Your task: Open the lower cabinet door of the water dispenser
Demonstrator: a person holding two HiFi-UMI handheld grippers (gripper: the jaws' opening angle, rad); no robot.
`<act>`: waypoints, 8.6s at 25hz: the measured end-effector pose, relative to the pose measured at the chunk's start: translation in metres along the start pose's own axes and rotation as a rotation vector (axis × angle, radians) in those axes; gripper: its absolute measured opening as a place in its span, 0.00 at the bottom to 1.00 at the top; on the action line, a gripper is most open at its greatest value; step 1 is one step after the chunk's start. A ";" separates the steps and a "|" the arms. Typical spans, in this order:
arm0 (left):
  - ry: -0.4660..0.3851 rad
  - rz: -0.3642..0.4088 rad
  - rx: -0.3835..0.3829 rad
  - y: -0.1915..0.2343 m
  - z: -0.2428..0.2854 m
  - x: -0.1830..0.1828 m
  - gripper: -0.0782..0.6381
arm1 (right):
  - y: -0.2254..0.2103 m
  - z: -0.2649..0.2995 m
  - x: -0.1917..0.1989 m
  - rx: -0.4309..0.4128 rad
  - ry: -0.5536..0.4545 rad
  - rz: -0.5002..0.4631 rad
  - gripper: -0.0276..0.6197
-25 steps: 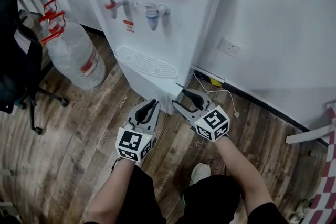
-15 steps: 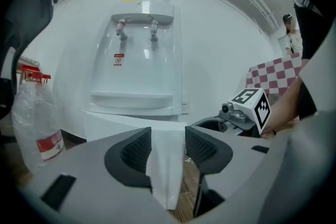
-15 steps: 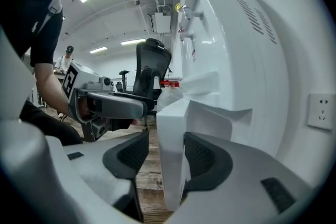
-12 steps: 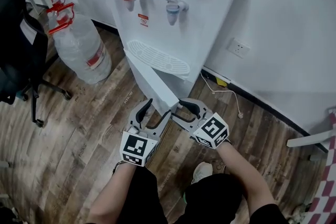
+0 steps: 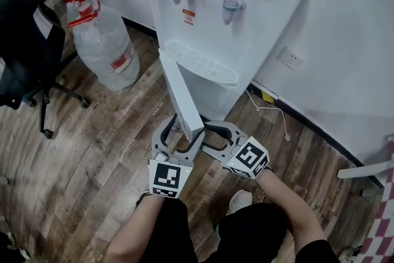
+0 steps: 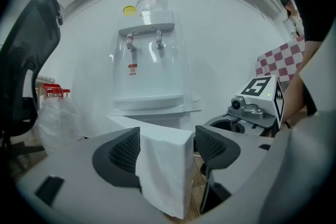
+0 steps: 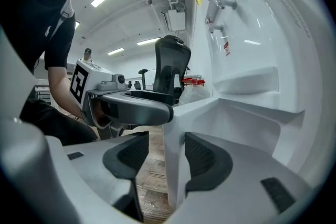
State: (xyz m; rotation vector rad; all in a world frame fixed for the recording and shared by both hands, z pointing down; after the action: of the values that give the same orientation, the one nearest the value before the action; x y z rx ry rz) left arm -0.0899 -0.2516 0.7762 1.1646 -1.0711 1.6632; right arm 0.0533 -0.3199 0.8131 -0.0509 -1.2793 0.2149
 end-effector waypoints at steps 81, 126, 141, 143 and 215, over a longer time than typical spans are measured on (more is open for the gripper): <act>0.298 0.019 -0.527 0.284 -0.070 0.074 0.40 | 0.044 0.063 -0.091 -0.186 -0.043 -0.059 0.09; 0.171 -0.101 0.012 0.036 -0.219 -0.417 0.13 | 0.198 -0.271 -0.355 0.299 -0.086 0.430 0.09; 0.121 -0.264 0.059 0.049 -0.374 -0.481 0.13 | 0.344 -0.323 -0.475 0.449 -0.196 0.377 0.09; 0.105 -0.267 0.081 0.050 -0.391 -0.482 0.13 | 0.361 -0.326 -0.478 0.463 -0.208 0.374 0.09; -0.059 -0.083 0.168 0.038 -0.670 -0.515 0.13 | 0.684 -0.315 -0.508 0.630 -0.443 0.255 0.09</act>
State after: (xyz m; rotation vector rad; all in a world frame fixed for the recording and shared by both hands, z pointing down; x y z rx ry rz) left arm -0.1802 0.2913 0.1336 1.3552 -0.9200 1.6886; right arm 0.1271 0.2799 0.1346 0.3947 -1.5897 0.8775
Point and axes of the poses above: the fingertips, and each gripper's own axes: z forward along the fingers, y to its left, x out of its underside, the point moved 10 cm from there along -z, backward along the fingers, and after that the axes turned 7 degrees about z, right-handed, at the moved point
